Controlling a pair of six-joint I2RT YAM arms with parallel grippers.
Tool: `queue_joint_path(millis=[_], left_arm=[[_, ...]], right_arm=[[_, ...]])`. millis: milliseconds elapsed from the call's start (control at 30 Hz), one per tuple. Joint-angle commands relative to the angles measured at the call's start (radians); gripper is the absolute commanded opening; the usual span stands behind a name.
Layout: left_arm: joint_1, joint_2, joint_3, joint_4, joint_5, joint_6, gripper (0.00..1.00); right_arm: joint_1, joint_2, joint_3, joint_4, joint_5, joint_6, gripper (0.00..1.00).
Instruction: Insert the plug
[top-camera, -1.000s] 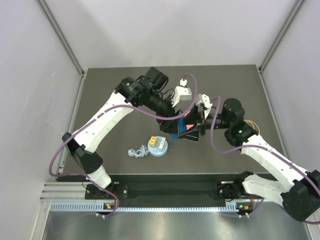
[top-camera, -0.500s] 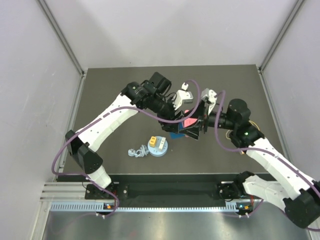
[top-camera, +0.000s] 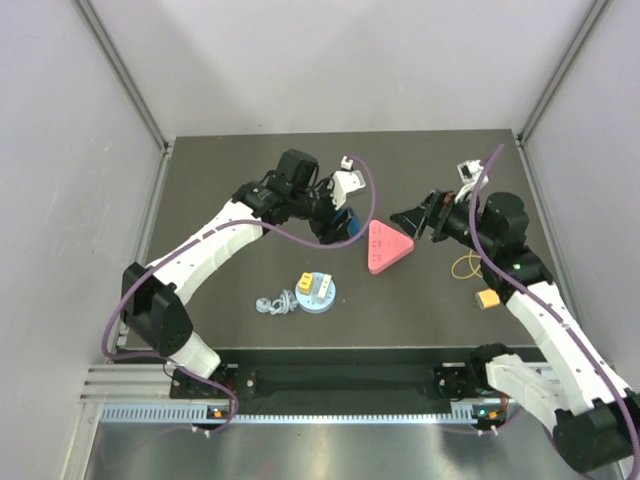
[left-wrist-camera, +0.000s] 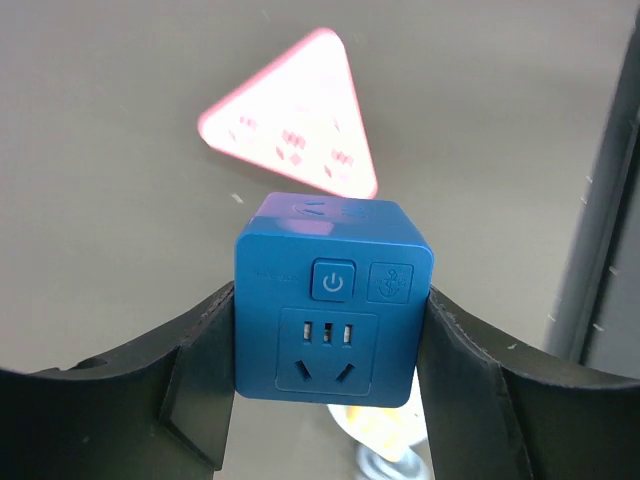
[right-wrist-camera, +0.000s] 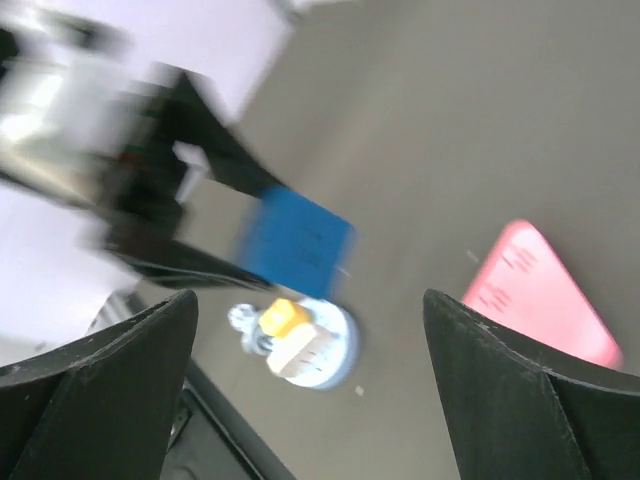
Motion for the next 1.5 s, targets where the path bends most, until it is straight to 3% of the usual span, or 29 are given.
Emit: queue_joint_path(millis=[0, 133, 400, 500, 567, 600, 667, 1033, 1467], left_arm=[[0.033, 0.014, 0.009, 0.190, 0.163, 0.094, 0.00], [0.076, 0.093, 0.028, 0.254, 0.296, 0.127, 0.00], [0.096, 0.240, 0.092, 0.351, 0.382, 0.136, 0.00], [0.095, 0.298, 0.089, 0.442, 0.408, 0.095, 0.00], [0.096, 0.333, 0.088, 0.477, 0.441, 0.087, 0.00], [0.096, 0.343, 0.086, 0.524, 0.438, 0.072, 0.00], [0.096, 0.364, 0.082, 0.554, 0.425, 0.070, 0.00], [0.096, 0.516, 0.184, 0.534, 0.421, 0.107, 0.00], [0.092, 0.578, 0.325, 0.304, 0.343, 0.219, 0.00]], right_arm=[[-0.099, 0.075, -0.054, -0.037, -0.001, 0.065, 0.91], [-0.202, 0.145, -0.114, 0.009, -0.119, 0.083, 0.88], [-0.257, 0.295, -0.110, -0.007, 0.000, 0.058, 0.78], [-0.263, 0.352, -0.117, 0.039, -0.006, 0.074, 0.70], [-0.265, 0.402, -0.116, 0.068, -0.007, 0.078, 0.59], [-0.267, 0.428, -0.119, 0.079, -0.006, 0.081, 0.47], [-0.270, 0.454, -0.120, 0.096, -0.009, 0.089, 0.42], [-0.283, 0.557, -0.111, 0.144, -0.026, 0.057, 0.43], [-0.286, 0.612, -0.108, 0.158, -0.044, 0.032, 0.42]])
